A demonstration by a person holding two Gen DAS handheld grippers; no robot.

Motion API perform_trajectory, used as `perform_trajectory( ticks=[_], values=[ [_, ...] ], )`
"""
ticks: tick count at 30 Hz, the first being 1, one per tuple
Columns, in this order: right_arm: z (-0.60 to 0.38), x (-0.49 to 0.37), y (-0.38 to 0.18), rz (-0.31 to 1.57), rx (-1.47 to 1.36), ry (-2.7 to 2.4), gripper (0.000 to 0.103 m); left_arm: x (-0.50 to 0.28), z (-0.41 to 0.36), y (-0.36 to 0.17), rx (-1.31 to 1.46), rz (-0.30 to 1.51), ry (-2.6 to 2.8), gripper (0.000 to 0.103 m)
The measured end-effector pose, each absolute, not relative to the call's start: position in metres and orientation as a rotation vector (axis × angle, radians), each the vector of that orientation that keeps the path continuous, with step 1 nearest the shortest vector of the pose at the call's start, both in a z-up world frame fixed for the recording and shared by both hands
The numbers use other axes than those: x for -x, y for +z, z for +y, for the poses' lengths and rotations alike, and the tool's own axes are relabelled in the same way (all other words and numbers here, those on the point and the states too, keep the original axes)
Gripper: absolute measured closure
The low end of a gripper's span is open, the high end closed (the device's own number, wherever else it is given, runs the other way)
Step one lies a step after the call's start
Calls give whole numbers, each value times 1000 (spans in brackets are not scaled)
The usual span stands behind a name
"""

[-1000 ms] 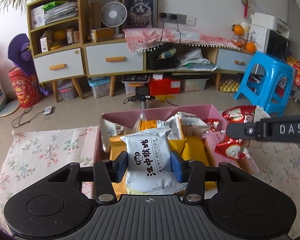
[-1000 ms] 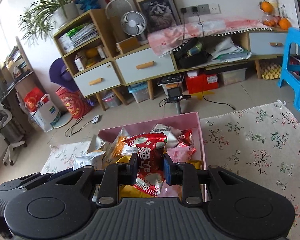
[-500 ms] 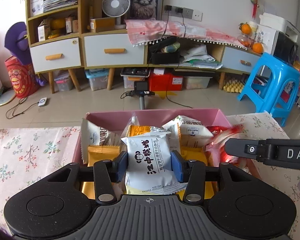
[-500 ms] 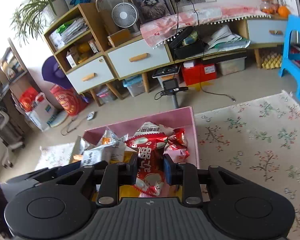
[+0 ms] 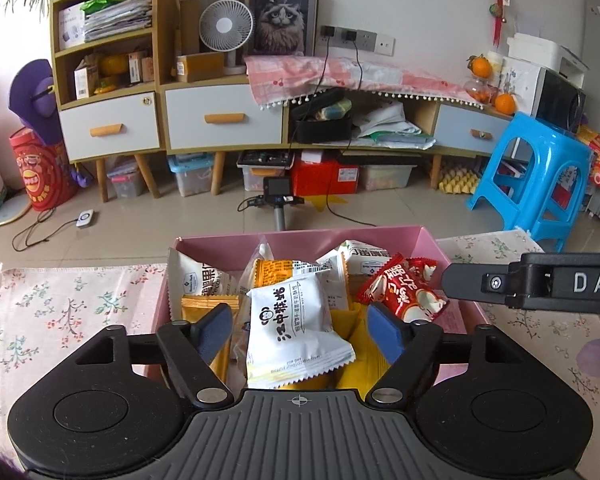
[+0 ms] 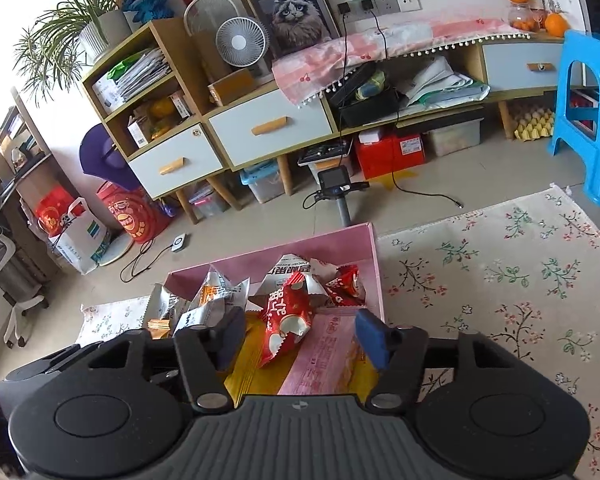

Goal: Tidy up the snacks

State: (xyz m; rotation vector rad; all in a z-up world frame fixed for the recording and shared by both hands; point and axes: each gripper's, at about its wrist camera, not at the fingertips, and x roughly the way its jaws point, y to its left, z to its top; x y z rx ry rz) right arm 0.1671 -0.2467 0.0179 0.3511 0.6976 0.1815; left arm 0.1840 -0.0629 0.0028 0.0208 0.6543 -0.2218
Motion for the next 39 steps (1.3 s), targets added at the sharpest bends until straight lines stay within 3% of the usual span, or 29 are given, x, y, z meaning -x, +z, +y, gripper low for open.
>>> perform_trajectory(
  ticks=[6, 14, 25, 39],
  values=[
    [-253, -153, 23, 703, -365, 153, 26, -166, -53, 12, -11, 657, -225, 17],
    [-245, -130, 32, 740, -304, 123, 17, -133, -37, 14, 22, 693, -210, 10],
    [-220, -85, 38, 748, -125, 103, 13, -85, -18, 12, 81, 800, -132, 2],
    [-185, -30, 49, 739, 29, 95, 12, -33, 1, 22, 62, 851, -6, 1]
  ],
)
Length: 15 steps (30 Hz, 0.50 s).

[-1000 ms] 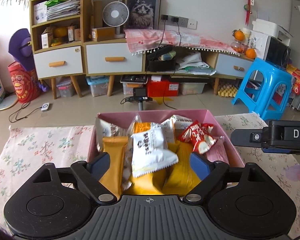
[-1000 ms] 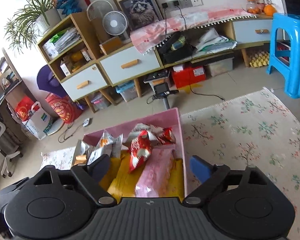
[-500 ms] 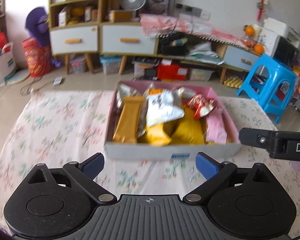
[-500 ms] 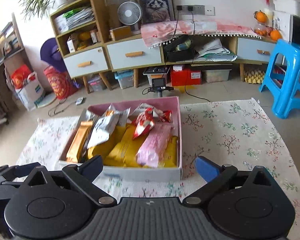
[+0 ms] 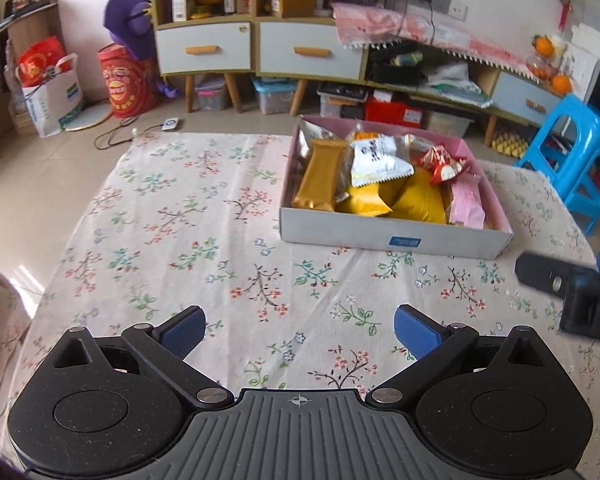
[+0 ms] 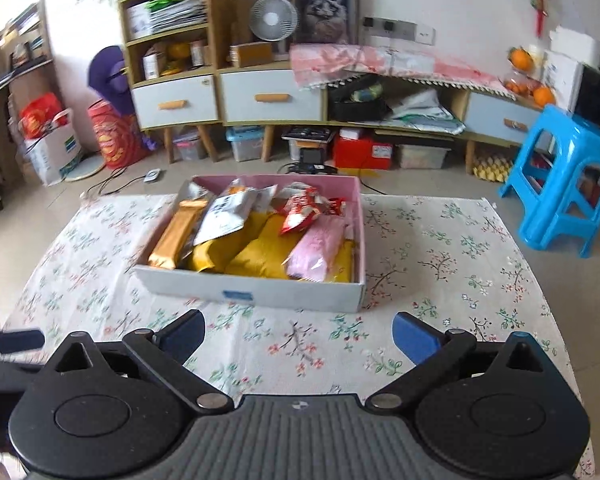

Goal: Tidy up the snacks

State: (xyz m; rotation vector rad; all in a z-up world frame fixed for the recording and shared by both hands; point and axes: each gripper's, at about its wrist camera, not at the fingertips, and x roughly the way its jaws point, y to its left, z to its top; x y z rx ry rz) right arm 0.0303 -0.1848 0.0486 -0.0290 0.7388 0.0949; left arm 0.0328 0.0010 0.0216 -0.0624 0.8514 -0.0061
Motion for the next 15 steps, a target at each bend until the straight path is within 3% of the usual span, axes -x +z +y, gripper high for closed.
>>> perform_trajectory(
  ticks=[15],
  values=[
    [-168, -9, 53, 701, 73, 102, 10, -9, 7, 29, 43, 815, 3, 1]
  ],
)
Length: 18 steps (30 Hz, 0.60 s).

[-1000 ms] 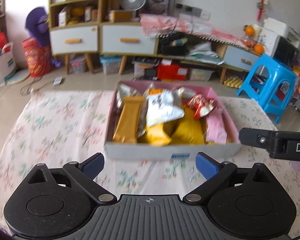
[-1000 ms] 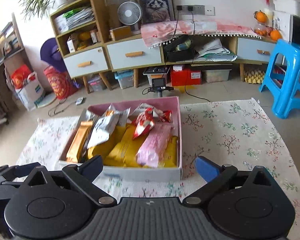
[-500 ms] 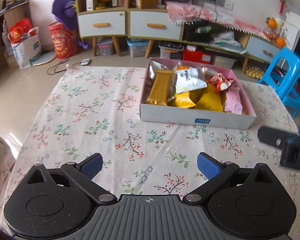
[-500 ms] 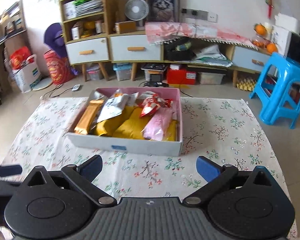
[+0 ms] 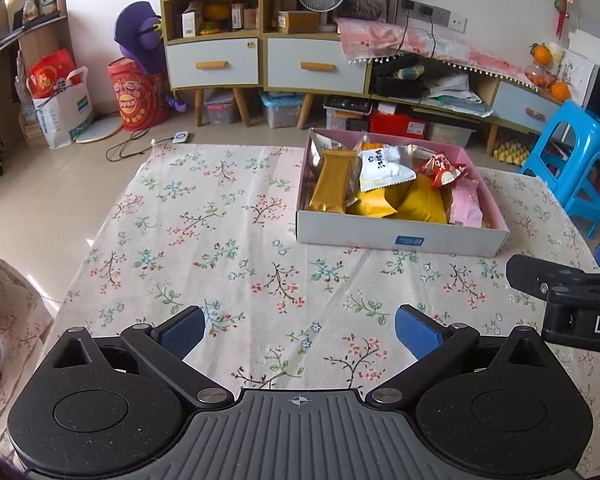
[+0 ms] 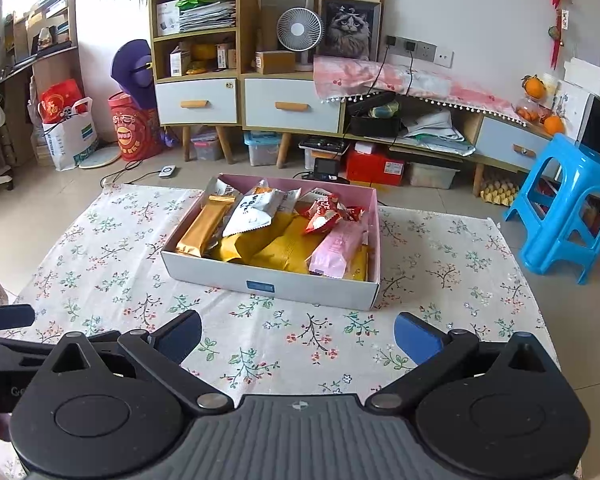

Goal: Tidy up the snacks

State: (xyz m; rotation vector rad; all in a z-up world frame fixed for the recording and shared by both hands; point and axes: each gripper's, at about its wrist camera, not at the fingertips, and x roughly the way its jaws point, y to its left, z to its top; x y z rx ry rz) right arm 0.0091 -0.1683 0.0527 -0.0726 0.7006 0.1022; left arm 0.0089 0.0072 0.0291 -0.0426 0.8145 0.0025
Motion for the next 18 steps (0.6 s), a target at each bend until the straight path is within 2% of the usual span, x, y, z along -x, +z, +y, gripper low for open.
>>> perform_trajectory(
  ticks=[18],
  values=[
    [-175, -3, 53, 689, 39, 90, 10, -6, 10, 31, 58, 804, 10, 1]
  ],
)
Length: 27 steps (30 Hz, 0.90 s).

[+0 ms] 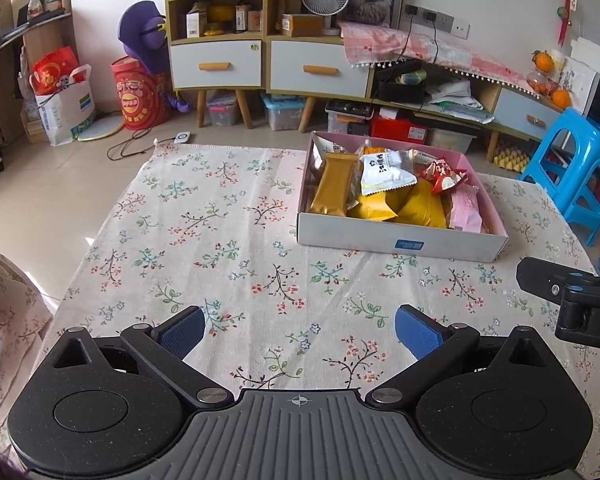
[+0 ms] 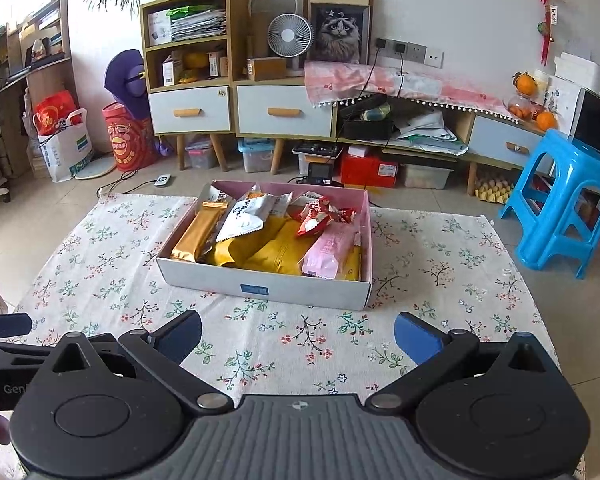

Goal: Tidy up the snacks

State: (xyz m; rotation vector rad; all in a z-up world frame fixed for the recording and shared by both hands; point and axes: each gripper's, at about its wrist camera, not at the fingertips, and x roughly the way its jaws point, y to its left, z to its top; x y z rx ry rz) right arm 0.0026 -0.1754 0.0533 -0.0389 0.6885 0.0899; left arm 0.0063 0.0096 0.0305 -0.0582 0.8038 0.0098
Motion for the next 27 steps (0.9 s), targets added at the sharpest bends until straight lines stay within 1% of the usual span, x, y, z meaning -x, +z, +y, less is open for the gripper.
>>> perform_trajectory(
  ticks=[27],
  values=[
    [-178, -4, 51, 700, 30, 85, 10, -6, 10, 30, 62, 807, 8, 1]
  ],
)
